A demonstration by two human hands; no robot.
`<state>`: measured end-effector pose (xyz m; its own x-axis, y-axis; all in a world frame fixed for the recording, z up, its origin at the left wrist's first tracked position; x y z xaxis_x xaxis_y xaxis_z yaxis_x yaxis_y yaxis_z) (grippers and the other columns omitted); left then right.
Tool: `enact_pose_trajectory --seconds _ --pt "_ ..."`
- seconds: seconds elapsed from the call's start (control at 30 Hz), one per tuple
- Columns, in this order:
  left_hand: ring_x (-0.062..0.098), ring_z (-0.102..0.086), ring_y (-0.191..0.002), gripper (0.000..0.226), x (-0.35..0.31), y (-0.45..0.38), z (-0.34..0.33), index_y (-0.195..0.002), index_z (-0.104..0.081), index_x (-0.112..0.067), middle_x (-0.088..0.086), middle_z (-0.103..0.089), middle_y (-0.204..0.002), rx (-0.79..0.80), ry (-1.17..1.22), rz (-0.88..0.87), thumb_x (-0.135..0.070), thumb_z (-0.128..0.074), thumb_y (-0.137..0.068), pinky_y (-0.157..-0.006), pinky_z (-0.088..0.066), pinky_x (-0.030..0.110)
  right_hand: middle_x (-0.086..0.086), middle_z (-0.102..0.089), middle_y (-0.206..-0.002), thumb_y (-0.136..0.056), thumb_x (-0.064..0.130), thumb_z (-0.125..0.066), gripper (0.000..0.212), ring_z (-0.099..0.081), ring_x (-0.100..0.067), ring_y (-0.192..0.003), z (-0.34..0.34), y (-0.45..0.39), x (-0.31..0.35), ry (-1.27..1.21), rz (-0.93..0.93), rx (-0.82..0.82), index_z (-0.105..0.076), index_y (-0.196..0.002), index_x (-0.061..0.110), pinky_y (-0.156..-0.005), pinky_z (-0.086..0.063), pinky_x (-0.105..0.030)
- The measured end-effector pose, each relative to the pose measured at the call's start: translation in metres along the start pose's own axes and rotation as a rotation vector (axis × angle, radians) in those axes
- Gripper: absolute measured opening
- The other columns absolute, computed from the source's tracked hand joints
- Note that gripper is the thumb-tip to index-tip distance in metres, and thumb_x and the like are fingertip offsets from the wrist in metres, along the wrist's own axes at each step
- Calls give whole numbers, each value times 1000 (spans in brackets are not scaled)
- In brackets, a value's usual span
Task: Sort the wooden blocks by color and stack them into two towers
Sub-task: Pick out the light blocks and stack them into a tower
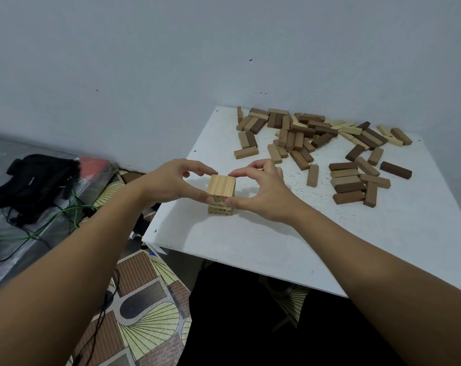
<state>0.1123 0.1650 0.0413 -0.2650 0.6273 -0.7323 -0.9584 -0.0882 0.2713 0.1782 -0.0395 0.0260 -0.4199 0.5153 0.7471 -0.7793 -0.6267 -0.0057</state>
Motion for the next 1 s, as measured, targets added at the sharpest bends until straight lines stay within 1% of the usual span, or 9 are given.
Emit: enact_pose_trajectory --seconds 0.07,0.13,0.3,0.4,0.53,0.67,0.83,0.93,1.0 --pt "9 -46 -126 58 0 -1 0 -121 -70 -50 -20 -57 -130 -4 -4 -3 -37 -95 -70 -88 -40 29 11 -33 -129 -74 56 -86 61 -26 -9 -128 0 -1 0 -3 0 -1 -61 -130 49 -100 -26 -28" --pt "8 -46 -125 58 0 -2 0 -121 -70 -49 -20 -57 -129 -3 -2 -4 -38 -95 -70 -88 -39 30 11 -34 -129 -76 55 -85 60 -26 -9 -128 0 -1 -1 -4 -2 2 -61 -130 49 -101 -27 -28" --pt "6 -47 -123 57 1 -4 -2 -121 -70 -48 -18 -58 -128 -6 -3 -7 -38 -95 -71 -85 -40 27 11 -34 -130 -77 55 -84 60 -26 -8 -129 0 -1 -1 -6 -6 9 -60 -131 49 -98 -26 -29" --pt "10 -47 -124 59 0 -3 -3 -123 -69 -47 -18 -58 -128 -2 2 -7 -37 -94 -71 -87 -40 30 10 -34 -130 -77 54 -84 60 -26 -9 -127 -1 0 -1 -12 -2 7 -60 -132 48 -99 -26 -28" --pt "13 -45 -127 66 -1 -3 -5 -127 -65 -52 -19 -57 -130 21 19 -10 -39 -95 -69 -95 -40 38 11 -34 -129 -77 54 -84 61 -27 -10 -127 -2 0 -2 -11 -2 6 -59 -132 49 -99 -26 -28" --pt "11 -46 -125 58 -4 -6 -7 -120 -71 -51 -16 -60 -131 27 39 -23 -38 -95 -70 -102 -41 42 11 -35 -129 -77 54 -84 59 -27 -10 -128 -2 -1 -2 -24 -1 -3 -60 -131 49 -99 -27 -28" --pt "6 -48 -121 48 -6 -11 -8 -115 -74 -46 -15 -63 -129 44 58 -58 -31 -93 -74 -96 -41 33 11 -35 -129 -77 52 -84 58 -28 -10 -128 -6 -3 -2 -38 -4 -7 -60 -130 47 -99 -28 -28" --pt "9 -49 -121 45 -5 -13 -9 -113 -75 -45 -13 -64 -128 54 82 -71 -28 -93 -75 -100 -42 35 10 -36 -130 -77 51 -84 59 -27 -10 -129 -8 -4 -3 -59 -14 -9 -59 -131 45 -99 -29 -28" --pt "11 -50 -121 45 -2 -15 -10 -113 -75 -44 -12 -65 -127 53 96 -71 -28 -93 -75 -100 -42 36 10 -36 -130 -79 50 -84 60 -27 -10 -130 -9 -4 -3 -66 -14 -6 -59 -132 43 -99 -29 -27"
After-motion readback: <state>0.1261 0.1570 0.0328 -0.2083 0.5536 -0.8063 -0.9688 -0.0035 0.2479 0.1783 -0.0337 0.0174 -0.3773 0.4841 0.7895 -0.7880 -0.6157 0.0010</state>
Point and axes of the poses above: each hand's wrist, its own y-axis away from the middle knuckle, its own z-axis out of the back of the hand, x = y × z, the point moved 7 cm from there along -y, towards the middle knuckle
